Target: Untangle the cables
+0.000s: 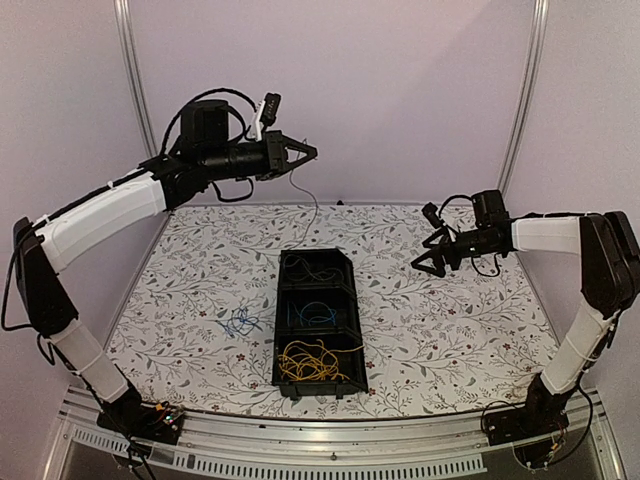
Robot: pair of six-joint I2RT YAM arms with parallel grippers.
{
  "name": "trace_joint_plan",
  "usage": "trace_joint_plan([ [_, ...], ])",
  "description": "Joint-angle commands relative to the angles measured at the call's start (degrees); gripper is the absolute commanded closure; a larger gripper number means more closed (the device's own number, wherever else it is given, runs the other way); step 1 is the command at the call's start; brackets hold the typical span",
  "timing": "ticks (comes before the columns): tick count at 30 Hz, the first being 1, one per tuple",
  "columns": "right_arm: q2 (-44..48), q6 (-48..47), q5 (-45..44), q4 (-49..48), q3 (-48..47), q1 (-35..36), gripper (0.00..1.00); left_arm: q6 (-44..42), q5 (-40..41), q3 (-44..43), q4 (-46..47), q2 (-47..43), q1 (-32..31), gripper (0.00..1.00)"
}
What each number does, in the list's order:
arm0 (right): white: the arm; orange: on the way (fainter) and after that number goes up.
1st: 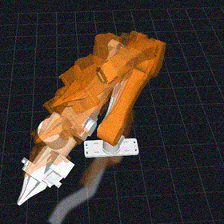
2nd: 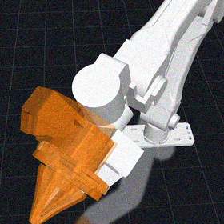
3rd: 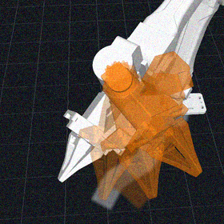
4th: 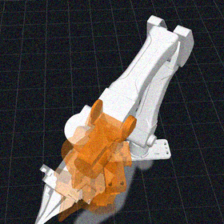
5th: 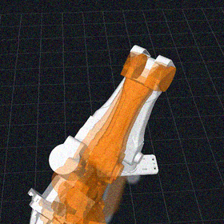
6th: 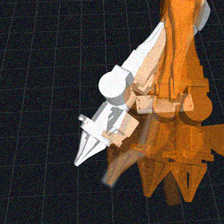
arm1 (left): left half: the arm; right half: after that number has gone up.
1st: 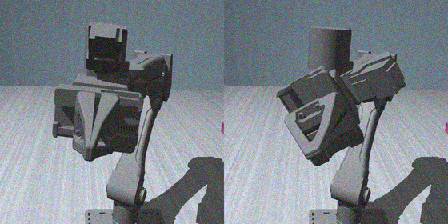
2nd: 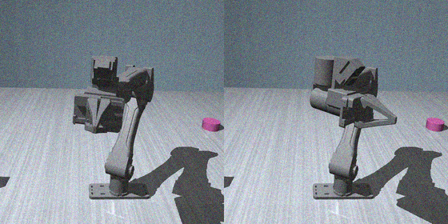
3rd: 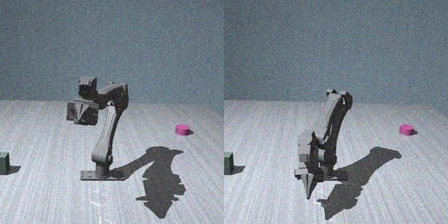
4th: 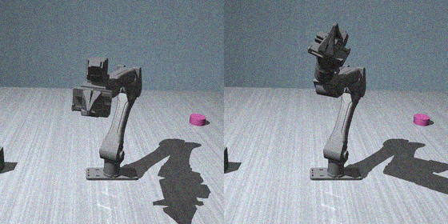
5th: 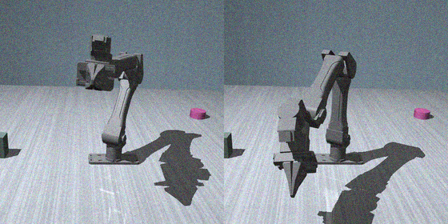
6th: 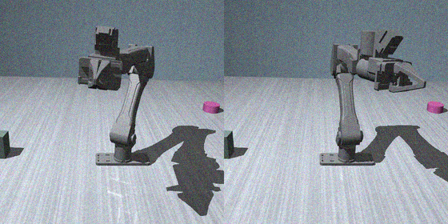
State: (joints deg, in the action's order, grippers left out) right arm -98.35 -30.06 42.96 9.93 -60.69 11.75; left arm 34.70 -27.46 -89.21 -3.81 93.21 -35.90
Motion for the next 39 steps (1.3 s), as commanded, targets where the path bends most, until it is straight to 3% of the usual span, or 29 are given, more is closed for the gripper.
trace_joint_plan([
  [1,-1.1,-0.8,1.7,1.0,-0.6,0.2,0.02,0.5,-0.9,2.8,2.2,2.3,-0.5,1.00],
  [23,-3.8,-1.9,3.8,3.7,-1.4,0.2,0.02,-3.7,-2.8,9.2,2.7,15.2,-1.0,1.00],
  [32,-4.9,-2.8,5.0,5.0,-2.0,0.2,0.02,-7.2,-0.7,14.7,-2.6,16.0,-1.1,1.00],
  [39,-5.2,-3.2,5.2,5.9,-2.5,0.2,0.02,-7.6,-0.5,14.0,-7.3,18.8,-1.0,1.00],
])
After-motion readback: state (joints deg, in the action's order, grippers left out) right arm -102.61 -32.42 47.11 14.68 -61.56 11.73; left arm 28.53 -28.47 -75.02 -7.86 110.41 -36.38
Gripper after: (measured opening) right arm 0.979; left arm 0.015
